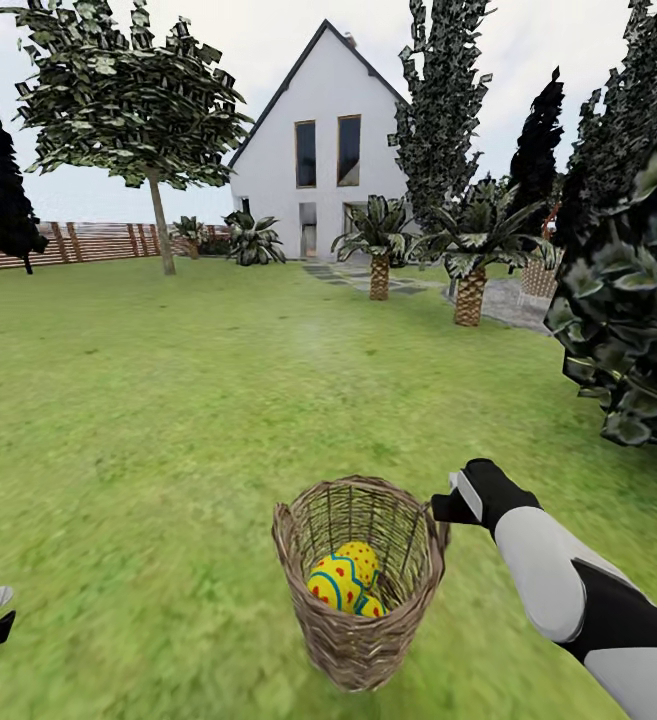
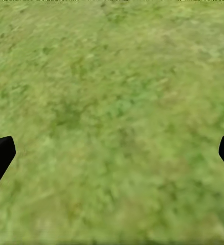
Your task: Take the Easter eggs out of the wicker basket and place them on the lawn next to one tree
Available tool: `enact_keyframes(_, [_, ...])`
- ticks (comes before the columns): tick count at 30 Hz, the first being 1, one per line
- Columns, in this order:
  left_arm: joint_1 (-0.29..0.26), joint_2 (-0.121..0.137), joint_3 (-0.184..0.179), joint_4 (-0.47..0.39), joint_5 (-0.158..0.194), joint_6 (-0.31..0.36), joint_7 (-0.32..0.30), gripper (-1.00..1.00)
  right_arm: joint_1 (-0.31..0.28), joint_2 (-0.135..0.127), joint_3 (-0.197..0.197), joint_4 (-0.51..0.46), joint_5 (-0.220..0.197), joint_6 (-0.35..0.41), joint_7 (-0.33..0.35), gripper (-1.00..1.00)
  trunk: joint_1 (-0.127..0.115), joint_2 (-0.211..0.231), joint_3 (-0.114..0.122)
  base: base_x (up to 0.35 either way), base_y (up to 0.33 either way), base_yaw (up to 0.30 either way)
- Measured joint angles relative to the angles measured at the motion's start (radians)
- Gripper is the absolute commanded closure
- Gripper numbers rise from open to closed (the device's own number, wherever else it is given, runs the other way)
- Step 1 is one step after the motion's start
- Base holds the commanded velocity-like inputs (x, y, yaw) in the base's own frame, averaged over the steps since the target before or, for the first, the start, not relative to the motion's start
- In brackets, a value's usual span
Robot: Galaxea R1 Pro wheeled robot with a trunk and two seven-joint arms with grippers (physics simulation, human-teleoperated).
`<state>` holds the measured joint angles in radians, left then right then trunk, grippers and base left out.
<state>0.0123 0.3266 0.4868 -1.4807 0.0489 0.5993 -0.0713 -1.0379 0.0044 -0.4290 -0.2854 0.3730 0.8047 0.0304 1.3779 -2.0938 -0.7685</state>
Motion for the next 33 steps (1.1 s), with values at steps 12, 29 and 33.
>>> enact_keyframes(12, [0.001, -0.007, 0.001, 0.005, 0.000, -0.014, 0.008, -1.00, 0.000, 0.013, 0.004, 0.000, 0.005, 0.000, 0.000, 1.00, -0.008, 0.014, 0.006, 0.000, 0.000, 0.275])
enact_keyframes(29, [0.001, -0.003, 0.000, 0.020, -0.001, -0.017, 0.009, -1.00, 0.000, 0.020, 0.006, 0.002, 0.007, -0.003, 0.000, 1.00, -0.073, 0.133, 0.060, 0.000, 0.000, 0.287])
enact_keyframes(33, [0.002, -0.002, 0.001, 0.020, -0.001, -0.017, 0.006, -1.00, 0.000, 0.028, 0.007, 0.002, 0.005, -0.004, 0.000, 1.00, -0.088, 0.161, 0.072, 0.000, 0.000, 0.287])
